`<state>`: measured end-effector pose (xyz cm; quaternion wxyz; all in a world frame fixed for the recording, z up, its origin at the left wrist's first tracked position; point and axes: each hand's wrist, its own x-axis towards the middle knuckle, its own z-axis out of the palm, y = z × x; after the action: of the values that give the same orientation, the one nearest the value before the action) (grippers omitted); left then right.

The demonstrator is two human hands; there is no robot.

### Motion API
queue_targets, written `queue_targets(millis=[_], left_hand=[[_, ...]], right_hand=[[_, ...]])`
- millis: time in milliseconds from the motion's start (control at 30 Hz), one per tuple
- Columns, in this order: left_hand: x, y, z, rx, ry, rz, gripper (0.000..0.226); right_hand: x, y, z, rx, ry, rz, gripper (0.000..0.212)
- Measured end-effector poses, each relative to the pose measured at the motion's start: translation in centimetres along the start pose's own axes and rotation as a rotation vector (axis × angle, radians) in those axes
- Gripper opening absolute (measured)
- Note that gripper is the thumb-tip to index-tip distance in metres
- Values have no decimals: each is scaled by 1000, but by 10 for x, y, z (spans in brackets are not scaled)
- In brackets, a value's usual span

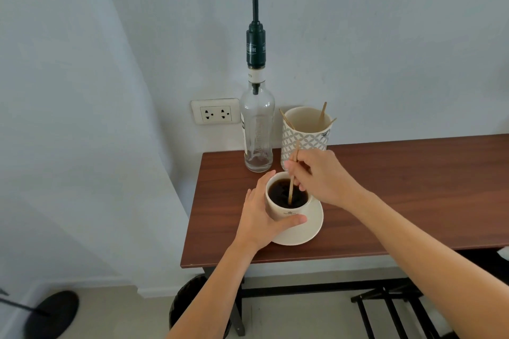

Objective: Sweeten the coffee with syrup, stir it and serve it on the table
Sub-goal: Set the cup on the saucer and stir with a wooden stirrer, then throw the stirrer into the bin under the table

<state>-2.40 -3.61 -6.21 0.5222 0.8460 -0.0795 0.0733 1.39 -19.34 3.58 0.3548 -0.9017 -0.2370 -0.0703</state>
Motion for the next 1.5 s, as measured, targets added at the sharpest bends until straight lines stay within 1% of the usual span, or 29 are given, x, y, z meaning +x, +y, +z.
queue_targets(millis=[67, 100, 200, 267, 367, 400, 500, 667, 733, 833, 967, 1033, 1100, 1167, 1233, 1333, 1400, 1500], left_hand=[[0, 0, 0, -6, -3, 5, 101], [0, 0, 0, -5, -3, 7, 100], [-1, 0, 1, -2, 4, 0, 101], [0, -1, 0, -3, 11, 1, 99], [1, -2, -1, 9, 5, 16, 92], [1, -2, -1, 9, 2, 16, 91], [1, 0, -1, -3, 6, 6, 93], [0, -1, 0, -12, 21, 8, 95], [-1, 1, -1, -1, 20, 0, 95], [-2, 3, -1, 16, 14, -5, 96], [-2, 6, -1, -8, 30, -9, 94], [-3, 5, -3, -59, 42, -11, 94], [-5, 1, -9, -117, 61, -15, 94], [-8, -2, -24, -149, 131, 5, 87], [-9, -7, -49, -165, 268, 16, 75], [-11, -30, -103, -240, 494, -49, 45], [-14, -56, -144, -279, 621, -151, 32], [-19, -103, -206, -343, 761, -370, 26]], right_hand=[[1, -6, 9, 103, 33, 4, 28], [3, -6, 11, 104, 70, -4, 28], [5, 3, 2, -45, 167, -47, 28], [1, 10, -4, -95, 168, -62, 30], [-7, 12, -4, -65, 145, -82, 30], [-9, 11, -3, -42, 171, -87, 28], [-13, 8, -10, 11, 316, -106, 26], [-20, 9, -25, 19, 411, -142, 38], [-21, 11, -27, 32, 411, -129, 37], [-24, 15, -27, 38, 431, -116, 27], [-25, 20, -27, 38, 429, -74, 26], [-25, 23, -29, 82, 463, -10, 26], [-23, 25, -34, 201, 503, 102, 27], [-18, 24, -39, 381, 568, 204, 29], [-12, 15, -40, 575, 617, 268, 33], [-6, -15, -24, 790, 589, 284, 39], [-2, -42, 4, 824, 565, 274, 37], [5, -86, 65, 752, 542, 259, 31]])
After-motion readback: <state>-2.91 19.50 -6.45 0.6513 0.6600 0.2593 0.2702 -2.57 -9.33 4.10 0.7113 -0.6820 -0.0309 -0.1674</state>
